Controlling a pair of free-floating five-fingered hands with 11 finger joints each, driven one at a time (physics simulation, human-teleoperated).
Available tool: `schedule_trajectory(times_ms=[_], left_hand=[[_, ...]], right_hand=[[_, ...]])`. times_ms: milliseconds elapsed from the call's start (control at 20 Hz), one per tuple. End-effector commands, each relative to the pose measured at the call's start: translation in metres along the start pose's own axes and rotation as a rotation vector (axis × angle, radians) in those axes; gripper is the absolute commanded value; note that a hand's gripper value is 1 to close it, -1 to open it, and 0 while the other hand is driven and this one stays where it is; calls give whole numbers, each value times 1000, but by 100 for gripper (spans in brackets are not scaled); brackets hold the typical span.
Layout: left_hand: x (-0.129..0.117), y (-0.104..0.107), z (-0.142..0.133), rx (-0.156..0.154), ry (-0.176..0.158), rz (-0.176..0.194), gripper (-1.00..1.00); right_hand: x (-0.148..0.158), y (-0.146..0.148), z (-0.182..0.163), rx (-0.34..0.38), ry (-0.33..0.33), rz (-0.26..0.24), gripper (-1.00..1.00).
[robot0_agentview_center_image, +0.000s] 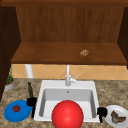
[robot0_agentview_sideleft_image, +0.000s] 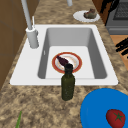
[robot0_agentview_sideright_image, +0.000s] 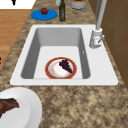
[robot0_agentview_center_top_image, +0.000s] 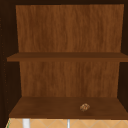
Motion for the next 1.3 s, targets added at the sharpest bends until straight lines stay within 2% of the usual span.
schedule_trajectory(times_ms=[0,150,250,350,500,600,750,800,850,900,950,1150,1250], left_hand=[[20,0,-8,2,0,-109,-100],[33,4,-16,8,0,-160,-100],[43,4,-22,10,2,-177,-100],[41,-1,-27,-2,8,-138,-100],[31,-22,-37,14,6,-138,-100],[27,-27,-39,23,7,-144,-100],[25,-34,-40,16,4,-130,-100],[31,-31,-50,-16,-29,-133,-100],[35,-32,-49,-24,-56,-132,-100],[29,-30,-42,26,16,-128,-100],[30,-31,-47,19,2,-128,-100],[30,-31,-46,24,11,-127,-100],[30,-31,-45,21,2,-127,-100]], right_hand=[[0,0,0,0,0,0,0],[0,0,0,0,0,0,0],[0,0,0,0,0,0,0],[0,0,0,0,0,0,0],[0,0,0,0,0,0,0],[0,0,0,0,0,0,0],[0,0,0,0,0,0,0],[0,0,0,0,0,0,0],[0,0,0,0,0,0,0],[0,0,0,0,0,0,0],[0,0,0,0,0,0,0],[0,0,0,0,0,0,0],[0,0,0,0,0,0,0]])
